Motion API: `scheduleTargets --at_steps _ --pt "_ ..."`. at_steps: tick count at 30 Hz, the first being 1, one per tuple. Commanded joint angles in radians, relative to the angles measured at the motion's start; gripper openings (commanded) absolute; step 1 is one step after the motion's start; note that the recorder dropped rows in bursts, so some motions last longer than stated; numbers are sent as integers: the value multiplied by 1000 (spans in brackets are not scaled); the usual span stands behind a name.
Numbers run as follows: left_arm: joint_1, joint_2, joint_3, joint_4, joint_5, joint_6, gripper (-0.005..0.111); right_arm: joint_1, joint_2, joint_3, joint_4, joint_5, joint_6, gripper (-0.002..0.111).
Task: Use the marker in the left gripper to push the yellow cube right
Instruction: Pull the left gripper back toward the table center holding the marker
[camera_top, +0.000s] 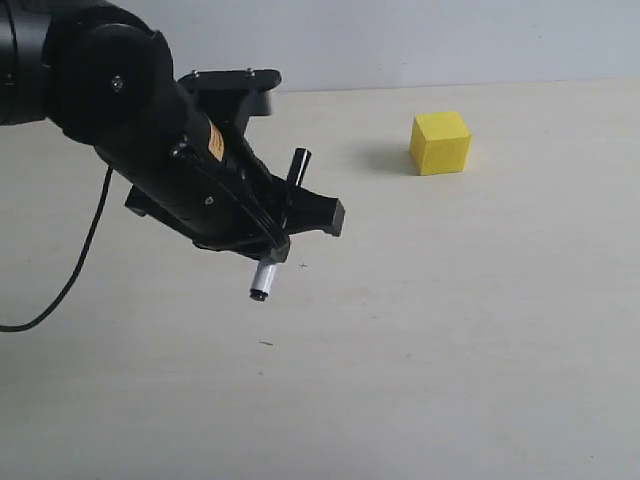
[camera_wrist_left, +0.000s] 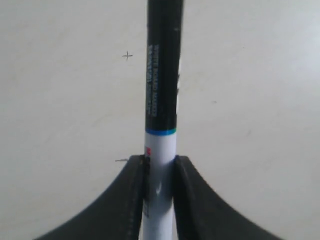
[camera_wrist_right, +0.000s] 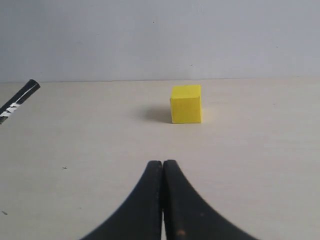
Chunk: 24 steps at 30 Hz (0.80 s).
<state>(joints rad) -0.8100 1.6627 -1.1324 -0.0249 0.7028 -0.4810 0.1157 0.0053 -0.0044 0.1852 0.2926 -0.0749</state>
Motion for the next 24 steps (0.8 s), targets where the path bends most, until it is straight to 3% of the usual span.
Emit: scheduleTargets --at_steps 1,6,9,19,24 --pt "-8 -10 4 25 65 -162 0 1 -5 4 -1 -7 -3 0" --pt "-8 -10 4 228 197 -439 0 1 -5 4 -1 -7 -3 0" --pt "1 -10 4 257 254 -574 0 1 -5 4 -1 -7 -3 0" --pt "3 -10 4 253 177 -512 0 1 -5 4 -1 -7 -3 0" --pt "3 85 -12 163 183 -436 0 1 -5 4 -1 -7 -3 0"
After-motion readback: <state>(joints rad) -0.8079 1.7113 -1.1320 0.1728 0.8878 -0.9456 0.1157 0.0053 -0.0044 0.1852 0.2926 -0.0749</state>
